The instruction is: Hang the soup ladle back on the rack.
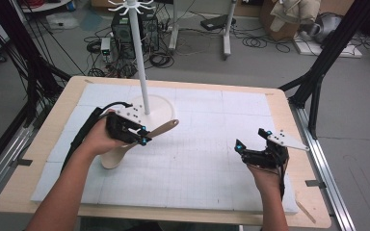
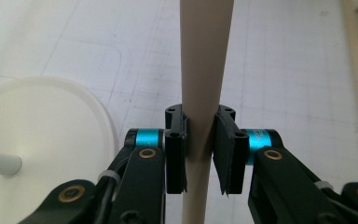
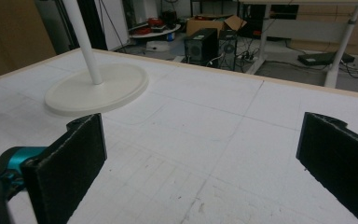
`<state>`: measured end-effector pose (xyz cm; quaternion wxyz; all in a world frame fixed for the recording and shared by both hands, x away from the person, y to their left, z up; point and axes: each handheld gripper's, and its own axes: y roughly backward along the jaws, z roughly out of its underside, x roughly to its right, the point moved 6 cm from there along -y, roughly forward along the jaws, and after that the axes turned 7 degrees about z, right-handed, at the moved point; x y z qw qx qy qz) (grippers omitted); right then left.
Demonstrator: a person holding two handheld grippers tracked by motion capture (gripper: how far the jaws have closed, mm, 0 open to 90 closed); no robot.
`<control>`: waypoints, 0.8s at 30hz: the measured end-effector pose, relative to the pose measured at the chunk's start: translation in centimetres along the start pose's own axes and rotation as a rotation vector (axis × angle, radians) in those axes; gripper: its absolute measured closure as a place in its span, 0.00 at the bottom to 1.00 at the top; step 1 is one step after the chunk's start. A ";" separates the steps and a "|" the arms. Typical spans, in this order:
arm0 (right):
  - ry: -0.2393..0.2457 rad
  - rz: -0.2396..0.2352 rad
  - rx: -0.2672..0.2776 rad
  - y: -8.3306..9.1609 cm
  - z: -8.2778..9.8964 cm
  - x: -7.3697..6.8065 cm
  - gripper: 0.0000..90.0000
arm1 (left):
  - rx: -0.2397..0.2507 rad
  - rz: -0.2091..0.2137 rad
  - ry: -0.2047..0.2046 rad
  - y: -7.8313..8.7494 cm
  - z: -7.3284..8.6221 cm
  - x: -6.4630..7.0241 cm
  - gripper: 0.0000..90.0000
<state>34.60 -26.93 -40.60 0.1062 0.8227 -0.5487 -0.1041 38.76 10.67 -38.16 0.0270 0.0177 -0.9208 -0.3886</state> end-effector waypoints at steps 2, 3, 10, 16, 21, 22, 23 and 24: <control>0.002 -0.001 0.002 -0.1 0.0 0.0 0.00 | 0.065 -0.016 0.026 1.2 -0.1 0.2 0.84; 0.002 -0.001 0.002 -0.1 0.0 0.0 0.00 | 0.065 -0.016 0.026 1.2 -0.1 0.2 0.84; 0.011 -0.005 0.006 -0.3 -0.3 -0.4 0.00 | 0.169 -0.049 0.085 3.6 0.0 0.5 0.84; 0.013 -0.005 0.005 -0.3 -0.4 -0.5 0.00 | 0.276 -0.096 0.106 5.6 0.6 0.5 0.84; 0.011 -0.005 0.007 -0.3 -0.4 -0.6 0.00 | 0.333 -0.103 0.115 6.6 0.4 0.6 0.84; 0.013 -0.005 0.008 -0.3 -0.4 -0.6 0.00 | 0.344 -0.102 0.120 6.9 0.4 0.7 0.84; 0.013 -0.005 0.008 -0.3 -0.4 -0.6 0.00 | 0.349 -0.110 0.123 7.2 0.3 0.7 0.84; 0.011 -0.008 0.004 -0.3 -0.4 -0.6 0.00 | 0.358 -0.110 0.128 7.5 0.2 0.7 0.84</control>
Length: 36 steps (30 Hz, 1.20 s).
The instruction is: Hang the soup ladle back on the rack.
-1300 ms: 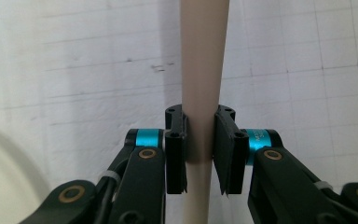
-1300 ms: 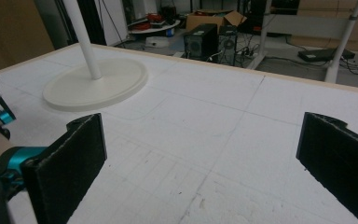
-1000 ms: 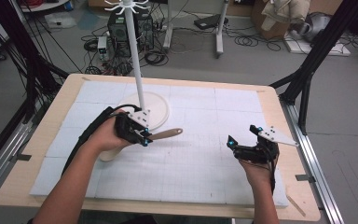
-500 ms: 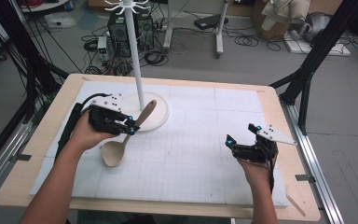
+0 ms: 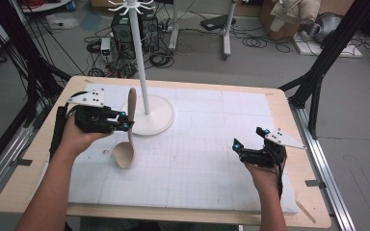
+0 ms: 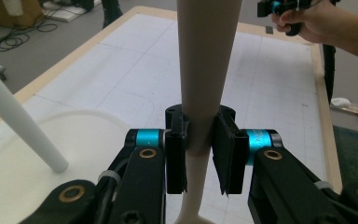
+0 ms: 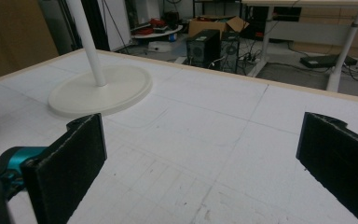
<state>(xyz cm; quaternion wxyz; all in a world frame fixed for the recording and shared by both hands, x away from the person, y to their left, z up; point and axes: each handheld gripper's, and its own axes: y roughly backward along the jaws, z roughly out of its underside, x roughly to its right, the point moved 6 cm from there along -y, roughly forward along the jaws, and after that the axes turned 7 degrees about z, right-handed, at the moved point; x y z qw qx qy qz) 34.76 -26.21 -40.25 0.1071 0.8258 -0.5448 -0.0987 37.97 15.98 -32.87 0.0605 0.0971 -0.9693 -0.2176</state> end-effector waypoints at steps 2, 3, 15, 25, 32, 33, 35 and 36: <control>-0.004 -0.001 0.003 -0.1 -0.1 -0.1 0.00 | 0.004 -0.015 0.001 0.4 -0.5 0.0 0.84; -0.004 -0.001 0.003 -0.1 -0.1 -0.1 0.00 | 0.006 -0.022 0.003 0.6 -0.8 0.0 0.84; 0.008 -0.010 0.001 -0.3 -0.2 -0.2 0.00 | 0.039 -0.038 0.013 3.9 -5.2 -0.7 0.84; 0.009 -0.013 -0.004 -0.4 -0.1 -0.2 0.00 | 0.106 -0.055 0.027 6.9 -8.9 -2.5 0.84; 0.001 -0.014 -0.007 -0.4 -0.1 -0.2 0.00 | 0.076 -0.138 0.057 7.3 -11.4 -4.1 0.84; 0.001 -0.014 -0.007 -0.4 -0.1 -0.2 0.00 | 0.076 -0.138 0.057 7.3 -11.4 -4.1 0.84; 0.002 -0.012 -0.009 -0.4 -0.1 -0.2 0.00 | 0.079 -0.154 0.075 7.1 -12.0 -4.4 0.84; 0.006 -0.012 -0.009 -0.4 -0.1 -0.2 0.00 | 0.079 -0.170 0.090 6.9 -12.3 -4.9 0.84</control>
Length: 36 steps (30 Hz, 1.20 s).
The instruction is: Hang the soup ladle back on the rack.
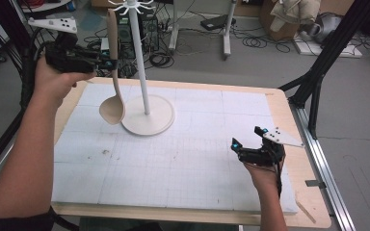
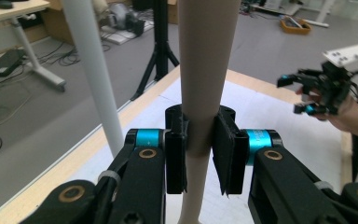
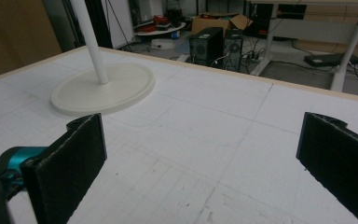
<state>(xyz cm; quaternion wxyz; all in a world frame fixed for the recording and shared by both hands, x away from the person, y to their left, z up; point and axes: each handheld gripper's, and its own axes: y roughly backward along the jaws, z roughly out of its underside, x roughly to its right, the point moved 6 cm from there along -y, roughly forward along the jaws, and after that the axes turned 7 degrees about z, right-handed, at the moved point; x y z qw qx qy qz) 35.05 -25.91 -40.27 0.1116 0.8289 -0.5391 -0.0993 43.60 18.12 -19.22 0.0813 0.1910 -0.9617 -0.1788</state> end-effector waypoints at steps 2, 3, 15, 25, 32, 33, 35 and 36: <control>0.000 0.000 0.000 0.0 0.0 0.0 0.00 | 0.004 -0.008 0.009 -0.2 -0.1 -0.3 0.84; 0.003 0.002 0.000 0.1 0.0 0.0 0.00 | 0.001 -0.016 0.017 -0.3 0.0 -0.6 0.84; 0.007 0.010 -0.005 0.2 0.2 0.3 0.00 | -0.058 -0.079 0.060 -1.9 0.2 -2.3 0.84; -0.007 0.015 0.002 0.5 0.2 0.7 0.00 | -0.102 -0.117 0.068 -2.6 -0.1 -3.1 0.84; -0.001 0.019 0.006 0.7 0.2 0.6 0.00 | -0.131 -0.136 0.088 -3.2 0.0 -3.8 0.84; 0.000 0.019 0.006 0.7 0.2 0.6 0.00 | -0.140 -0.138 0.090 -3.3 0.2 -4.0 0.84; -0.002 0.021 0.007 0.7 0.2 0.7 0.00 | -0.137 -0.146 0.093 -3.4 0.2 -4.2 0.84; -0.003 0.019 0.009 0.7 0.2 0.7 0.00 | -0.142 -0.155 0.089 -3.4 0.2 -4.4 0.84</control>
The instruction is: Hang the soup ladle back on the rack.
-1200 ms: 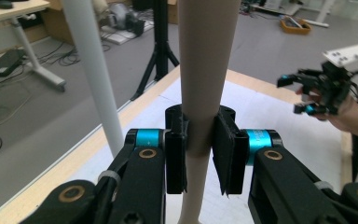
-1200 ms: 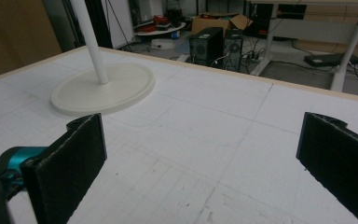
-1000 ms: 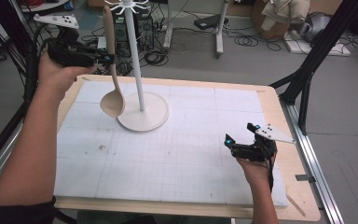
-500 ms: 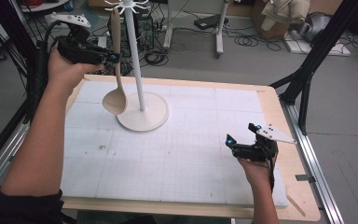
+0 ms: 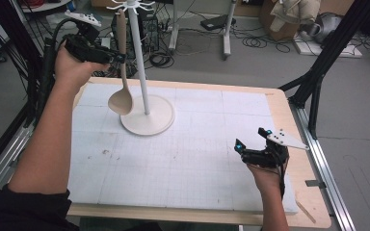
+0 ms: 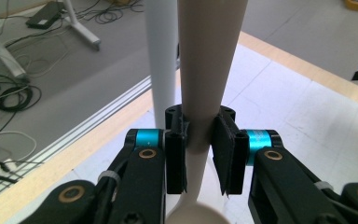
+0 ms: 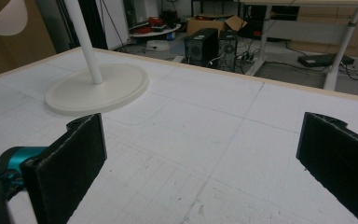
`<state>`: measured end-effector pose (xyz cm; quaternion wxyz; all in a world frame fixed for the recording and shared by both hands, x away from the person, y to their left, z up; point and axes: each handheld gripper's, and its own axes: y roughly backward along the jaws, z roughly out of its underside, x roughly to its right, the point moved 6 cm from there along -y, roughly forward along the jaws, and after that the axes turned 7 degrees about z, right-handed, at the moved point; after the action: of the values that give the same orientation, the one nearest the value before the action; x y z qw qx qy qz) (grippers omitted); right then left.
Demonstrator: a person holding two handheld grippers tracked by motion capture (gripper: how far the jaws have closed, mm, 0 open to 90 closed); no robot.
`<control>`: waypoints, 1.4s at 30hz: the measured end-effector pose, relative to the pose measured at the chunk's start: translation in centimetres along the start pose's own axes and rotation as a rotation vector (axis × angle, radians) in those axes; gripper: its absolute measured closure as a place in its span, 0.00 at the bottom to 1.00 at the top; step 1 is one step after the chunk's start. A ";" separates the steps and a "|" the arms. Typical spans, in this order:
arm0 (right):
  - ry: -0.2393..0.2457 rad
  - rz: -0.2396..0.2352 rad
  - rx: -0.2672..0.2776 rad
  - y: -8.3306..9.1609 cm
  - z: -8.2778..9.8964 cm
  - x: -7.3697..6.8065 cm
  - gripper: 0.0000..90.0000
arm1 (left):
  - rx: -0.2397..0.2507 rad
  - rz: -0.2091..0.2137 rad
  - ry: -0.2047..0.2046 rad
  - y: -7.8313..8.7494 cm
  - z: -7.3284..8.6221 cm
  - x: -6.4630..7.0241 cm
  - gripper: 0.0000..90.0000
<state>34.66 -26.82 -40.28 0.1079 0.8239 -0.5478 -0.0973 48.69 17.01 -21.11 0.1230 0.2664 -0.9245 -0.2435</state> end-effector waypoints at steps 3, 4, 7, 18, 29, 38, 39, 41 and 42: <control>-0.003 0.002 -0.002 0.0 0.0 0.0 0.00 | -0.001 -0.034 -0.022 0.0 0.0 -0.1 0.83; 0.000 0.000 -0.001 0.1 0.0 0.0 0.00 | 0.015 -0.047 -0.018 0.2 0.0 0.0 0.74; 0.001 0.002 0.000 0.0 0.0 0.0 0.00 | 0.010 -0.058 -0.007 0.4 0.1 0.0 0.65; -0.001 -0.007 0.008 0.2 -0.1 0.0 0.00 | 0.029 -0.031 0.023 1.6 3.0 0.8 0.46; 0.005 -0.020 0.012 0.0 -0.2 -0.4 0.00 | 0.105 -0.009 0.028 3.4 5.2 2.1 0.30; 0.010 -0.032 0.010 0.0 -0.4 -0.8 0.00 | 0.124 0.003 -0.004 3.7 8.0 3.9 0.20; 0.010 -0.032 0.010 0.0 -0.4 -0.8 0.00 | 0.129 0.015 -0.006 3.7 8.3 4.2 0.20; 0.010 -0.030 0.012 0.0 -0.4 -0.8 0.00 | 0.144 0.020 -0.009 3.9 9.1 4.6 0.18; 0.009 -0.031 0.015 0.0 -0.5 -0.7 0.00 | 0.153 0.023 -0.011 3.9 9.5 4.7 0.17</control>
<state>34.54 -26.12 -39.83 0.1027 0.8336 -0.5351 -0.0912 39.70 20.97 -26.72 0.0999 0.2628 -0.9441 -0.1723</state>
